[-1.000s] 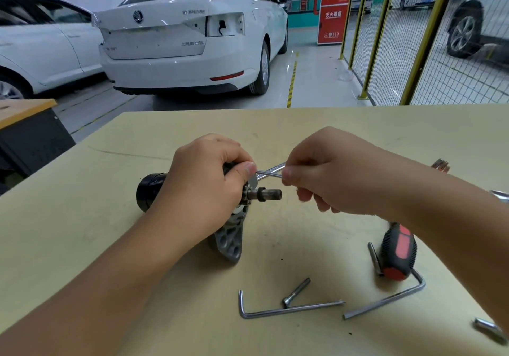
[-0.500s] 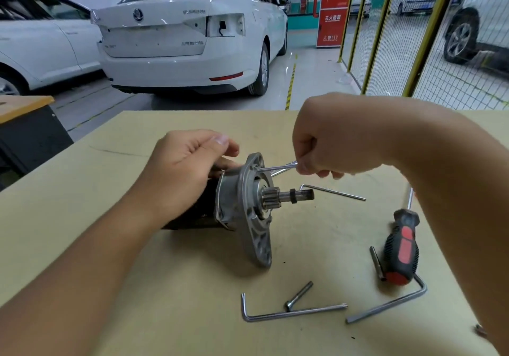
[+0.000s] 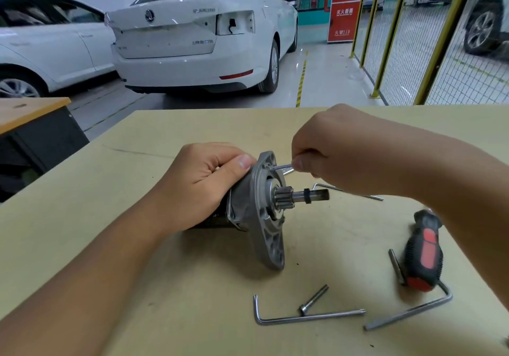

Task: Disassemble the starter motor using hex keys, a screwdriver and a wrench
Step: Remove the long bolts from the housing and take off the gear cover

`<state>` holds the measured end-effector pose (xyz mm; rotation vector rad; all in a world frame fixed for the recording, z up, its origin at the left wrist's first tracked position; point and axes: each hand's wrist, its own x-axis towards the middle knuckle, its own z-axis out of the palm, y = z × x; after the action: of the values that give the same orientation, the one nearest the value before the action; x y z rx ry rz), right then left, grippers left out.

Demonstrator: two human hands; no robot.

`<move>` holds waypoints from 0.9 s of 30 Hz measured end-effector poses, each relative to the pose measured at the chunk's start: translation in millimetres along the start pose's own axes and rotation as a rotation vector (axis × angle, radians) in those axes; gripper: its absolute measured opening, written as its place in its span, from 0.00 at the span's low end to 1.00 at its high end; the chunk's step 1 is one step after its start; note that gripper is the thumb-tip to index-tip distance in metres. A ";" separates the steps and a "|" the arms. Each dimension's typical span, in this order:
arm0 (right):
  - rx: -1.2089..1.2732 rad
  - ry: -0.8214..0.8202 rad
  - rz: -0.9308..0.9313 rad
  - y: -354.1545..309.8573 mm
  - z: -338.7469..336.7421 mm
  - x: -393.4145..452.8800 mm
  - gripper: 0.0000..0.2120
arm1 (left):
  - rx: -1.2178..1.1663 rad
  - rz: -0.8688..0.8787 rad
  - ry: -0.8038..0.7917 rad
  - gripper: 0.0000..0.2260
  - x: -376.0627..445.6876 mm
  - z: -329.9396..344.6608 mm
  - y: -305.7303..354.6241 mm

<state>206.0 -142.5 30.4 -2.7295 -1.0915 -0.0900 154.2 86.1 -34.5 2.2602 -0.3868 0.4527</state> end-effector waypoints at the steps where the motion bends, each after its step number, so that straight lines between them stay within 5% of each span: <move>1: -0.020 0.028 0.000 -1.9 -0.5 -1.3 0.11 | -0.011 0.003 -0.003 0.15 -0.2 0.4 0.5; 7: -0.227 0.209 0.015 -14.3 4.5 -6.9 0.11 | -0.005 0.011 0.039 0.15 0.1 3.6 1.1; 18: -0.096 0.090 -0.059 -12.9 9.0 -3.6 0.13 | 0.064 0.037 0.031 0.21 0.6 3.6 0.1; 27: -0.321 0.267 -0.036 -19.8 13.5 -4.8 0.05 | 0.101 0.093 0.059 0.17 -0.4 4.3 1.6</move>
<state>188.7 -129.0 19.7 -2.8560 -1.1295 -0.6695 154.0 81.9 -36.4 2.3273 -0.4487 0.5978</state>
